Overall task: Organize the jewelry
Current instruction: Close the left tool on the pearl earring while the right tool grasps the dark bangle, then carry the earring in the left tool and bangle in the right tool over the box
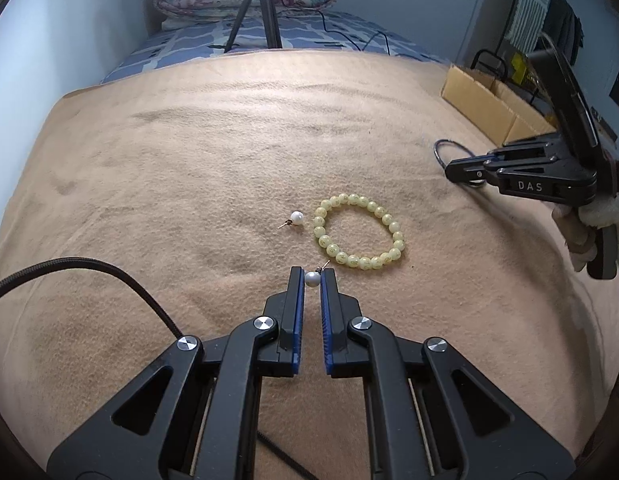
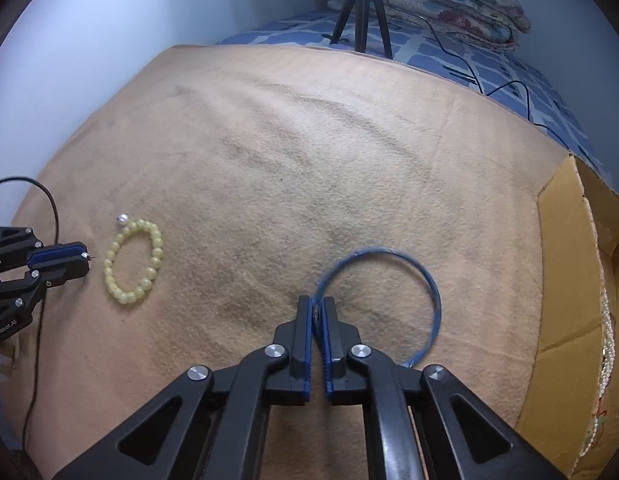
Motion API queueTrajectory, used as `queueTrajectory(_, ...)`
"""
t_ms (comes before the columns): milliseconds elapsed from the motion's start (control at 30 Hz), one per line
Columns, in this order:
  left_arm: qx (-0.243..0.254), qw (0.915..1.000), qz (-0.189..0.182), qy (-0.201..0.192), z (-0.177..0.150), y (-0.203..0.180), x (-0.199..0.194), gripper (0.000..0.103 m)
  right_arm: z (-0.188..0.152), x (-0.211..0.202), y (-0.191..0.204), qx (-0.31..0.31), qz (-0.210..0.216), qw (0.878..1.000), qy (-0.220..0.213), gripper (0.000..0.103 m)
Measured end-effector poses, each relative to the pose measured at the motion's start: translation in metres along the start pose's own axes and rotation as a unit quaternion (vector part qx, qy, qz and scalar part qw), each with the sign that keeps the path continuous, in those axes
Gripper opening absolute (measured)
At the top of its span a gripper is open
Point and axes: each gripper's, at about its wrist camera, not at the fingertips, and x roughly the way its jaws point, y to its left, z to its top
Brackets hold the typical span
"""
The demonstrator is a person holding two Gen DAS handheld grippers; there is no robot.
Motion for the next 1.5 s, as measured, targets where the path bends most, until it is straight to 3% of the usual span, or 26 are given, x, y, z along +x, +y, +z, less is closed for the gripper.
queueTrajectory(467,-0.019,0.9995,-0.007,-0.022,-0.005,0.006,-0.026,0.006,-0.006,-0.044,-0.019,0.097,0.073,0.991,-0.064,0.001)
queueTrajectory(800,-0.018,0.9988,-0.019,-0.043,0.003,-0.006,-0.047,0.006,-0.013,-0.092,-0.028,0.113,0.097,0.983,-0.111,0.001)
queueTrajectory(1033,0.004,0.9971,-0.040,-0.064,0.022,-0.037,-0.062,0.006,-0.029,-0.133,-0.047,0.128,0.093,0.977,-0.144,0.001)
queueTrajectory(1500,0.038,0.9901,-0.100,-0.091,0.064,-0.123,-0.059,0.006,-0.082,-0.203,-0.125,0.172,0.031,0.967,-0.184,0.001)
